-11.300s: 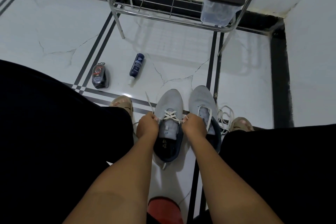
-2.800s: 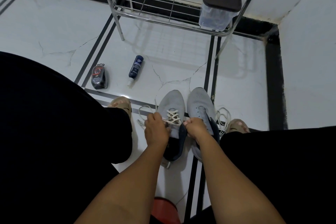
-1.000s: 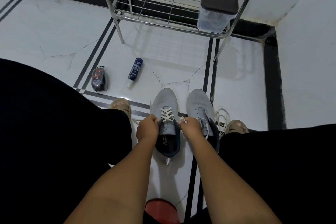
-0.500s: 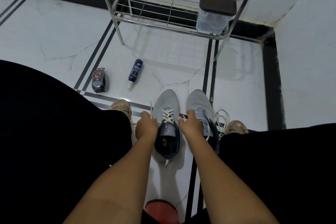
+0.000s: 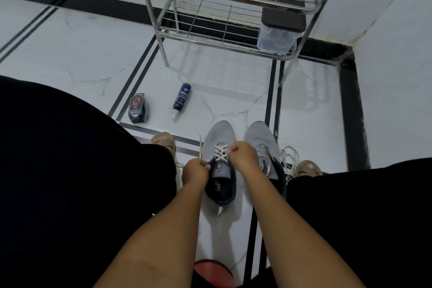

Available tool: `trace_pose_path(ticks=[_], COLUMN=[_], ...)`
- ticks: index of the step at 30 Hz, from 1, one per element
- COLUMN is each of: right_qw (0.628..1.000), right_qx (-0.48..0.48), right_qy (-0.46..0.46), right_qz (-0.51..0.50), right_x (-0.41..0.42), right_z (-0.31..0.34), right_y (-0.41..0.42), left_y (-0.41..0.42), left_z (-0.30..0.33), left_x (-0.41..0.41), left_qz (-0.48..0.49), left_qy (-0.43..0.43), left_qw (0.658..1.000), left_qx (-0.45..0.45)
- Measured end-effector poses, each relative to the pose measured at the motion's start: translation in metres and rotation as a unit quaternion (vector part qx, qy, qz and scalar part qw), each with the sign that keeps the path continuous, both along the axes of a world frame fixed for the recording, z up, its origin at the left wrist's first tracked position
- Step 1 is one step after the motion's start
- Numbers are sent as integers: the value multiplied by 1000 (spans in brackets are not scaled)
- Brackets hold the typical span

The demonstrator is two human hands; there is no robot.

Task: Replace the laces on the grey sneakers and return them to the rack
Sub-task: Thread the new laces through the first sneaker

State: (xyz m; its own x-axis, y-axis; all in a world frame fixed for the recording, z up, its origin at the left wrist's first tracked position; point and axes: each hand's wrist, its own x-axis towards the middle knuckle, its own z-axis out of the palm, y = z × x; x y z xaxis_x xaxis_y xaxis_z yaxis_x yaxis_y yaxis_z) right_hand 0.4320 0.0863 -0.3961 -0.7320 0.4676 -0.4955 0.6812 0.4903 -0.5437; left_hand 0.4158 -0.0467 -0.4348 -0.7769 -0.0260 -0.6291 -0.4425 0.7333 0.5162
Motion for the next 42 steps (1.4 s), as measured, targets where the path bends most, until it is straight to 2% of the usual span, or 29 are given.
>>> trace_pose_path(ticks=[6, 13, 22, 28, 34, 38, 40, 42], right_qw=[985, 978, 978, 967, 975, 962, 960, 948], right_qx=[71, 62, 61, 122, 130, 212, 218, 168], right_qy=[-19, -40, -47, -51, -24, -9, -80, -212], right_qz=[159, 197, 194, 217, 178, 172, 156, 168], right_x=[16, 14, 14, 15, 12, 15, 18, 24], right_z=[-18, -16, -10, -10, -14, -10, -4, -3], right_y=[-21, -20, -21, -25, -32, -22, -8, 1], left_y=[-1, 0, 0, 2, 4, 3, 4, 6], left_z=[-12, -17, -12, -2, 0, -1, 1, 2], left_x=[-2, -2, -1, 3, 5, 3, 4, 4], left_qz=[91, 123, 81, 72, 86, 51, 54, 55], left_qy=[-39, -49, -33, -19, -18, -10, -12, -17], left_qw=[994, 989, 995, 996, 995, 998, 998, 998], left_qx=[51, 67, 45, 42, 56, 40, 30, 30])
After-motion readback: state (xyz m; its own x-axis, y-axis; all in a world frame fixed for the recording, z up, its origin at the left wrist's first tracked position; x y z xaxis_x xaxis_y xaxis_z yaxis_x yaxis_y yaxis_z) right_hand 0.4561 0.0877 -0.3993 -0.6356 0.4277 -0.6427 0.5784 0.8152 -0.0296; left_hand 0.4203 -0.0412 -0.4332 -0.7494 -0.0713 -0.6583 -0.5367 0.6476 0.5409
